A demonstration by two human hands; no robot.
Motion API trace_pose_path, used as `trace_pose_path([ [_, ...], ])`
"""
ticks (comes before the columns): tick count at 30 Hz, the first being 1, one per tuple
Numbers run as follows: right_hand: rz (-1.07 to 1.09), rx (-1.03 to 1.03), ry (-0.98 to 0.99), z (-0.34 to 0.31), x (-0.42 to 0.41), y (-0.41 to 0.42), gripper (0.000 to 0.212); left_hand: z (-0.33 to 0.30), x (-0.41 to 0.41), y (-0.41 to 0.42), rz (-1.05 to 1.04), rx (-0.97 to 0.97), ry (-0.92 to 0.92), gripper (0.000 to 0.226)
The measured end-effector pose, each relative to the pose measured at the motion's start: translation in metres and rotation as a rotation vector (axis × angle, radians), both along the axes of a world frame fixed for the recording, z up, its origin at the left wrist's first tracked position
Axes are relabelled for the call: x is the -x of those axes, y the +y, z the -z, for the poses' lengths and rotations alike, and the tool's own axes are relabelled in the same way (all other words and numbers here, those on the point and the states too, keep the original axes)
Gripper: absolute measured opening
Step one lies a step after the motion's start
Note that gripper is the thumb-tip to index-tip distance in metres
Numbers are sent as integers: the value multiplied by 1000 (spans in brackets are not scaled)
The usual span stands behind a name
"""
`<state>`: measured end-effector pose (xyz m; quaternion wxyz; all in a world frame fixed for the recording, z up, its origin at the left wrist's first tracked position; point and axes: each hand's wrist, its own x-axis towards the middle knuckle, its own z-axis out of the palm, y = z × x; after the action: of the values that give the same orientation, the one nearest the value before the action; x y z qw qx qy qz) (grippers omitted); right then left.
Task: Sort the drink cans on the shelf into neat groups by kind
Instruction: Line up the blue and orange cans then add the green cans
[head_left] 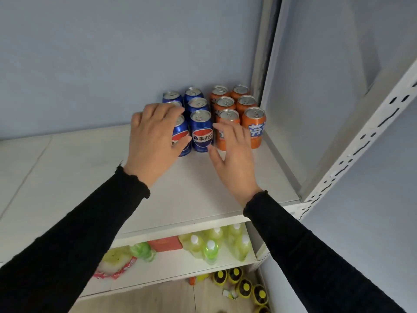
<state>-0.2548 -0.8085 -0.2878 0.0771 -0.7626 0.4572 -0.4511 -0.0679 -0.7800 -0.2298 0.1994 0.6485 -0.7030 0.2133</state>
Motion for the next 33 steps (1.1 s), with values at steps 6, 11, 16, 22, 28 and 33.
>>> trace_pose_path([
  [6,-182,-42,189,4,-87,36,42,19,-92,75,-161,-104,102,48],
  [11,-322,-62,285,15,-182,86,42,38,-187,152,-297,-194,221,46],
  [16,-391,-86,294,19,-293,150,40,54,-287,240,-360,-212,310,43],
  [22,-444,-117,237,15,-409,211,41,58,-396,318,-379,-182,386,41],
  [28,-473,-160,216,10,-487,229,49,45,-475,340,-385,-153,407,51],
  [33,-481,-292,179,22,-587,199,59,40,-577,310,-445,-143,458,65],
])
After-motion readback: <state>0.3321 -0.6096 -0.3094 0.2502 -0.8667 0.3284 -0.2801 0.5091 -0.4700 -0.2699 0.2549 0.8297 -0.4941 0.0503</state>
